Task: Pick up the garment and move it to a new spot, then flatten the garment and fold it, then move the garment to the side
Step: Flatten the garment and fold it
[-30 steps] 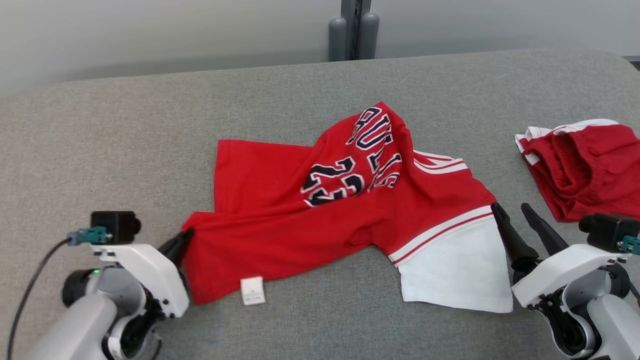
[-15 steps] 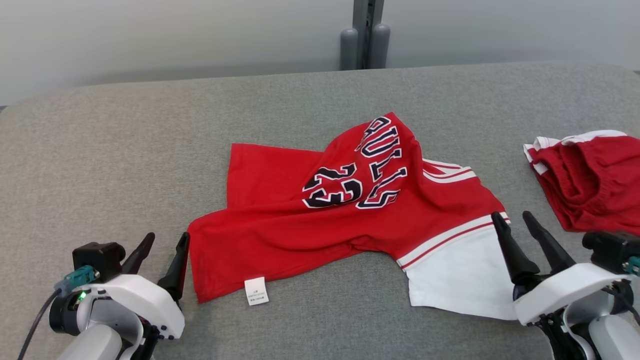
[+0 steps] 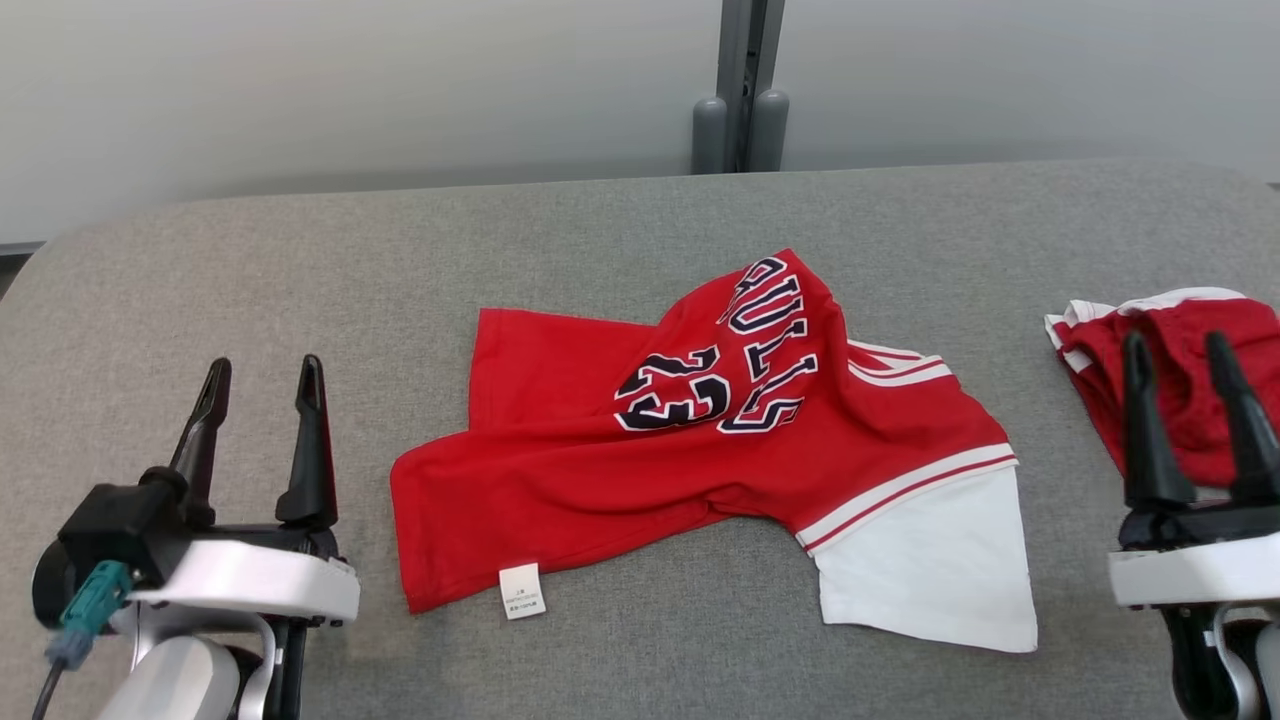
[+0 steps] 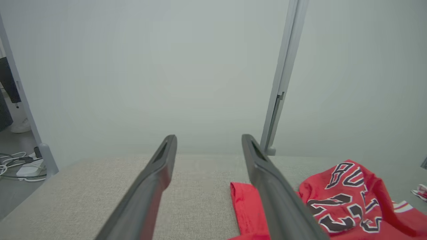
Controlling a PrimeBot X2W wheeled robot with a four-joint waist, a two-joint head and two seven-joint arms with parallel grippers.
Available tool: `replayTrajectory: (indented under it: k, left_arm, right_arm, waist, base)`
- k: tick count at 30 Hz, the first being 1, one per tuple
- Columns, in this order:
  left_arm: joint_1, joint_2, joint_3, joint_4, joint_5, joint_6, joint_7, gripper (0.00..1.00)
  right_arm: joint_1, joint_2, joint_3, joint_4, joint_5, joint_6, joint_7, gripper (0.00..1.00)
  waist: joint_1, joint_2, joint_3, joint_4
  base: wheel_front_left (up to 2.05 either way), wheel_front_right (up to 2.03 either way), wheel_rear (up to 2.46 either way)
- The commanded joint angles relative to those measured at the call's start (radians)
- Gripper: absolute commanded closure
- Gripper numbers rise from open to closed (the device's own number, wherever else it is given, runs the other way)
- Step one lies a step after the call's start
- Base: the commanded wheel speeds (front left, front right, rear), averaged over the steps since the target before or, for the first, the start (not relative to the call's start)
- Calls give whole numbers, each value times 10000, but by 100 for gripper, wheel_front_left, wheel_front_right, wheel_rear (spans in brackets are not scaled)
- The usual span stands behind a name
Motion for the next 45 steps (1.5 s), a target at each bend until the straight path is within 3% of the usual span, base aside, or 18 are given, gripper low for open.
replayTrajectory:
  k: [1, 7, 11, 15, 31, 45]
  left_arm:
    - [329, -105, 261, -134, 258, -9, -35, 0]
    - [1301, -1544, 1758, -868, 1580, -539, -40, 0]
    - [1844, -2482, 2230, -557, 2185, -1482, -35, 0]
    - [1887, -2893, 2745, 70, 2581, -2276, -30, 0]
    - [1837, -3541, 3734, 451, 3867, -3244, -31, 0]
    - [1747, -3674, 3830, 581, 4149, -3541, -31, 0]
  right_arm:
    - [179, 98, -145, -194, -157, 1, -78, 0]
    - [858, 529, -841, -1076, -1134, 1, -118, 0]
    - [1414, 785, -908, -867, -1614, 1, -111, 0]
    - [1350, 793, -746, -615, -1656, 1, -115, 0]
    - [946, 223, -346, -463, -1467, 1, -117, 0]
    - [939, 148, -258, -222, -1394, 1, -116, 0]
  waist:
    - [0, -1, -41, -23]
    - [0, -1, -127, 38]
    - [0, -1, -172, 119]
    - [0, -1, -243, 83]
    - [0, -1, -461, 113]
    - [0, -1, -426, 164]
  base:
    - [0, 0, 0]
    - [0, 0, 0]
    - [0, 0, 0]
    - [0, 0, 0]
    - [0, 0, 0]
    - [0, 0, 0]
